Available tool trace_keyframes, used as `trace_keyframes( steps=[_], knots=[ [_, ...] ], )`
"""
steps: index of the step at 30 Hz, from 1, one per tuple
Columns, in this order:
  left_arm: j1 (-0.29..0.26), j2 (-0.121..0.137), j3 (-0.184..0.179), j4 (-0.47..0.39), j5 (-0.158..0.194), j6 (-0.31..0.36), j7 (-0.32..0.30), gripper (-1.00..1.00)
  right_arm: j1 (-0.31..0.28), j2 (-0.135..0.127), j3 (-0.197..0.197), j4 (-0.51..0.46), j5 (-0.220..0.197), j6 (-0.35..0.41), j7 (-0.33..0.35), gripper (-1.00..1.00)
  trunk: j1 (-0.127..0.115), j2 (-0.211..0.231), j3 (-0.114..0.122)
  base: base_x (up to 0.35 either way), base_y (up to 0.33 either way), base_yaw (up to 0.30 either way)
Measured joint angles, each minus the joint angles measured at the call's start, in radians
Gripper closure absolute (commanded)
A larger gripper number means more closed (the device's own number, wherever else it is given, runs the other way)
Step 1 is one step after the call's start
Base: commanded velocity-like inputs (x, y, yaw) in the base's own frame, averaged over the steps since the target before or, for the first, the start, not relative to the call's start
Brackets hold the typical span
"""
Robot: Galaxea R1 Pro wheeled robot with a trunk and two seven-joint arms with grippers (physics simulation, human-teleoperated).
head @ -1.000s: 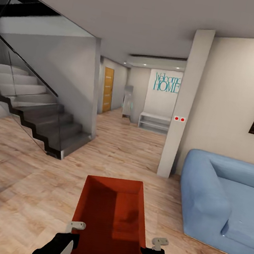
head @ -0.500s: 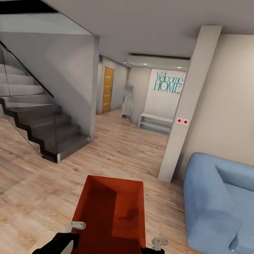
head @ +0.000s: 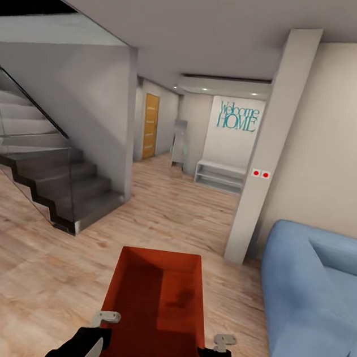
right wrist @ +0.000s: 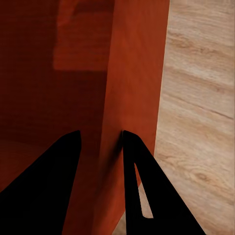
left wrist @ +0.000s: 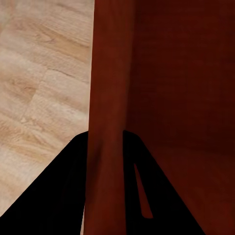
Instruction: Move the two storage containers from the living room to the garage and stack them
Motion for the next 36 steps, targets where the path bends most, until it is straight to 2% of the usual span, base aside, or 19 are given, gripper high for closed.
trace_keyframes(
  steps=[8,15,36],
  knots=[
    [0.0,0.016,0.002,-0.006,-0.006,0.008,-0.021,1.0,0.0,0.016,0.002,0.0,0.0,0.001,-0.02,1.0,0.0,0.0,0.0,0.325,0.0,-0.188],
    [0.0,0.0,0.001,0.002,0.0,-0.002,-0.001,1.0,0.0,0.0,-0.001,0.0,0.002,0.0,0.0,1.0,0.0,0.0,0.0,0.325,0.0,-0.032],
    [0.0,0.0,-0.001,-0.002,0.0,0.0,0.001,1.0,0.0,0.001,-0.003,0.0,0.002,-0.001,0.0,1.0,0.0,0.0,0.0,0.325,0.0,0.0]
  ],
)
